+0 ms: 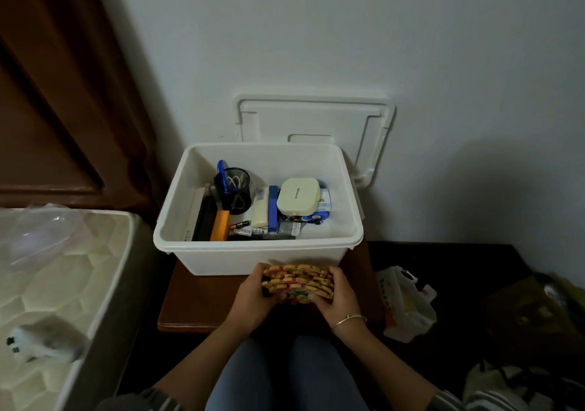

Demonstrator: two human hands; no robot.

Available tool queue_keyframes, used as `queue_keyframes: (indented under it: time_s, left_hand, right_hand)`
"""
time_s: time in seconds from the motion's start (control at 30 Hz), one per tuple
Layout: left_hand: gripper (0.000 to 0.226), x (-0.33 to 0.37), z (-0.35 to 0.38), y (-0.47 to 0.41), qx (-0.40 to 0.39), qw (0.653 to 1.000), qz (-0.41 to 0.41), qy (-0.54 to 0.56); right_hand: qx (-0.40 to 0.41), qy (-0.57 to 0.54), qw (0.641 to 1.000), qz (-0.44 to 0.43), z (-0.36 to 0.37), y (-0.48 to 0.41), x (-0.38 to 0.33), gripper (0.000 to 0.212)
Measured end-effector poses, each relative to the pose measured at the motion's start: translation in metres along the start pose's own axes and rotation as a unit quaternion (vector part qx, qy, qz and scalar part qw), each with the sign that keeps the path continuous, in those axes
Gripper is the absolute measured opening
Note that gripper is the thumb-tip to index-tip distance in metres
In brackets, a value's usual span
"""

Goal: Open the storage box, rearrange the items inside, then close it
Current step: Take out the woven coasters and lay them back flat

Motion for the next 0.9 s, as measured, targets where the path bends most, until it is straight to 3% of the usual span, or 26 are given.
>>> queue_keyframes:
  time_s: [0.23, 0.43, 0.57, 0.7, 0.8, 0.9]
  left_hand:
    - [0.050, 0.012, 0.000, -0.005, -0.003, 0.999, -0.019, 0.027]
    - [0.055, 0.008, 0.002, -0.009, -0.007, 0.992, -0.101, 0.069]
    - [0.062, 0.003, 0.008, -0.006, -0.028, 0.945, -0.200, 0.258]
    - [0.098, 0.011, 0.010, 0.003, -0.071, 0.913, -0.228, 0.330]
    - [0.119, 0.018, 0.012, 0.005, -0.035, 0.921, -0.238, 0.306]
    - [0.106, 0.021, 0.016, 0.004, 0.028, 0.927, -0.246, 0.282]
  right_hand:
    - [0.068, -0.070, 0.994, 0.044, -0.003, -0.004, 0.007, 0.058]
    - [0.052, -0.080, 0.995, 0.024, 0.000, -0.011, 0.004, 0.063]
    - [0.059, -0.088, 0.994, 0.023, 0.001, -0.014, 0.002, 0.064]
    - [0.051, -0.080, 0.995, 0.019, 0.002, -0.015, 0.004, 0.064]
    - [0.050, -0.071, 0.996, 0.017, 0.003, -0.015, 0.005, 0.065]
    - [0.046, -0.072, 0.996, 0.023, 0.004, -0.016, 0.005, 0.065]
Point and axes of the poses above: each hand's wrist, its own y-axis away from the middle knuckle, its own z-axis out of the palm, x = y × z, the point moved 5 cm from there along -y, towards the middle knuckle, and after that the axes turned 10 degrees about -z, right-handed, at the moved point
